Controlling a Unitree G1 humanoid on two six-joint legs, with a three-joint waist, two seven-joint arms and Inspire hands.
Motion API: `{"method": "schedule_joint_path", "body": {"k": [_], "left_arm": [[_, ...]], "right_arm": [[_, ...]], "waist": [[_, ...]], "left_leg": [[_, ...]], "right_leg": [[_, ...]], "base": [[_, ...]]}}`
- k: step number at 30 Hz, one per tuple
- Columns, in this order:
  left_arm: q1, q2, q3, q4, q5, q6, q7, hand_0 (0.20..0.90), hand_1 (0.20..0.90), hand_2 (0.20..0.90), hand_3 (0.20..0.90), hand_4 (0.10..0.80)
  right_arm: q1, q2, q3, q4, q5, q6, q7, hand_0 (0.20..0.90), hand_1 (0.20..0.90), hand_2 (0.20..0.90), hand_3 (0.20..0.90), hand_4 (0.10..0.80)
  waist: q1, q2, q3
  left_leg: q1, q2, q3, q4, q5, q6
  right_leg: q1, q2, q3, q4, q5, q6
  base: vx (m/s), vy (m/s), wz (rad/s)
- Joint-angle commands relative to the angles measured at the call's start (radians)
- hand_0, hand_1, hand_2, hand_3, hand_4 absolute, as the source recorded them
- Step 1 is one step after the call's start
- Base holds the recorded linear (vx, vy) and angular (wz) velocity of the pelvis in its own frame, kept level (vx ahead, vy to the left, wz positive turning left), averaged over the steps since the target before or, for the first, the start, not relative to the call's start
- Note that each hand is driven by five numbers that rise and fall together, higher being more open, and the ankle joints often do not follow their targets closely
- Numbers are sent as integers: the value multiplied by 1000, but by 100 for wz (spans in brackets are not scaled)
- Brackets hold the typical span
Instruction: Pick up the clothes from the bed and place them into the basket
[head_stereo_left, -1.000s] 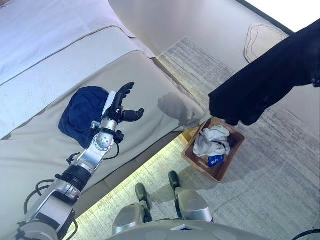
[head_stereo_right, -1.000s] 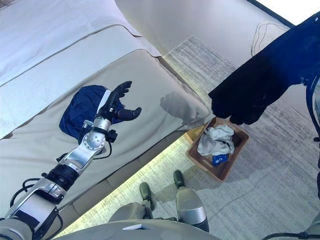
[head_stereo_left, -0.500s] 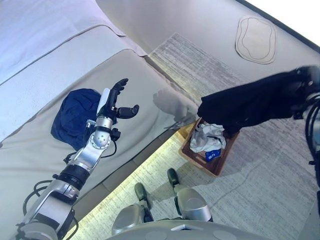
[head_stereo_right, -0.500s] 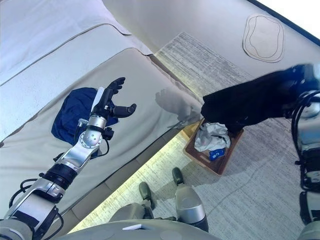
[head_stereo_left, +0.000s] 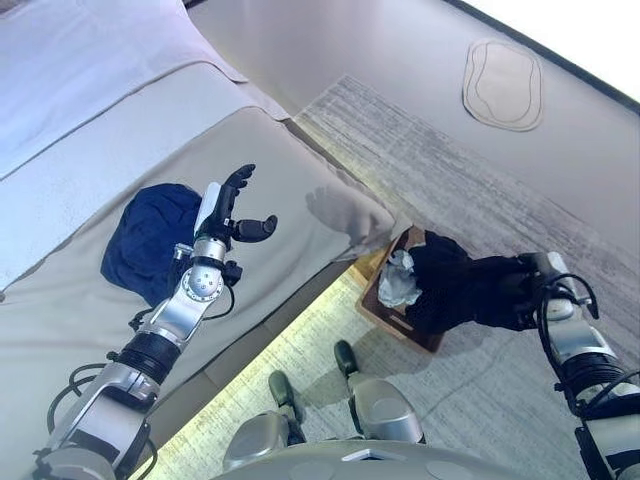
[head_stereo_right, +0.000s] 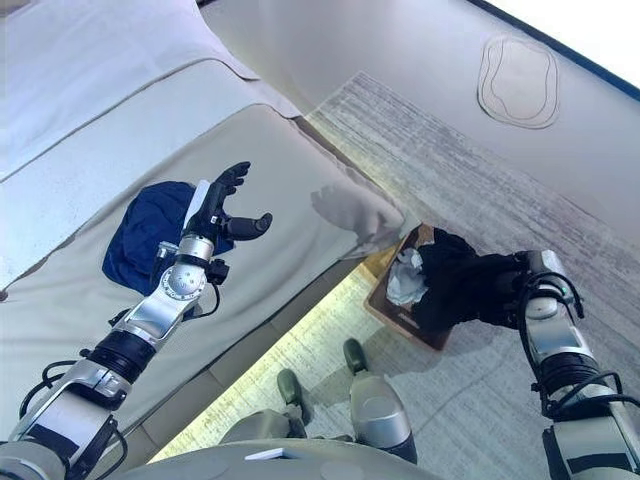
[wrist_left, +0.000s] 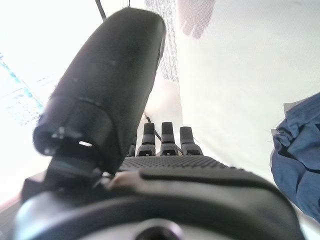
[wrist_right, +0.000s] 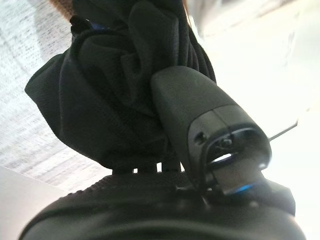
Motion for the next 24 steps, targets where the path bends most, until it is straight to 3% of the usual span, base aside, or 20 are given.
{"method": "schedule_joint_path", "body": {"k": [1,9,16,17,18,19,24], "left_arm": [[-14,-23,-32,-43,21,-71,39,900,900,900,900,800],[-17,0,-47,-49,10,-81,13,900,900,900,900,800],[3,8,-52,-49,13,-94,-10,900,900,900,900,800],[5,8,-52,-54,13,-91,-10,900,900,900,900,800],[7,10,-52,-59,13,-88,-12,900,900,900,900,800],[7,12,-52,-62,11,-87,-14,900,900,900,900,800],[12,16,-54,-66,9,-93,-13,900,900,900,900,800]], "right_arm": [[-82,-48,45,107,-27,-100,-55,300,300,300,200,100],[-132,24,37,234,84,-155,-100,300,300,300,200,100],[-100,60,64,268,35,-191,-58,300,300,300,200,100],[-97,65,70,274,28,-186,-58,582,582,582,529,429],[-93,68,75,280,26,-186,-62,582,582,582,529,429],[-92,68,79,284,20,-181,-64,900,900,900,900,800],[-97,84,95,330,-14,-158,-59,900,900,900,900,800]], "waist": [[47,28,-156],[84,52,-128],[99,59,-127],[101,59,-126],[103,59,-125],[105,59,-125],[116,59,-122]], "left_leg": [[9,-25,-47,7,-83,26],[-4,-34,-75,10,-80,29],[-10,-40,-90,8,-78,32],[-11,-40,-92,8,-78,32],[-11,-40,-93,9,-78,32],[-12,-40,-94,9,-77,33],[-11,-41,-101,9,-76,34]], "right_leg": [[-24,23,-65,13,17,21],[-21,6,-89,7,16,21],[-23,-2,-96,5,18,25],[-23,-2,-96,4,17,25],[-23,-3,-97,4,17,26],[-22,-4,-99,4,18,26],[-18,-8,-106,4,16,25]], "base": [[-3,-37,4],[2,-42,8],[39,-39,3],[25,-25,6],[24,-21,8],[21,-17,11],[30,-13,8]]}}
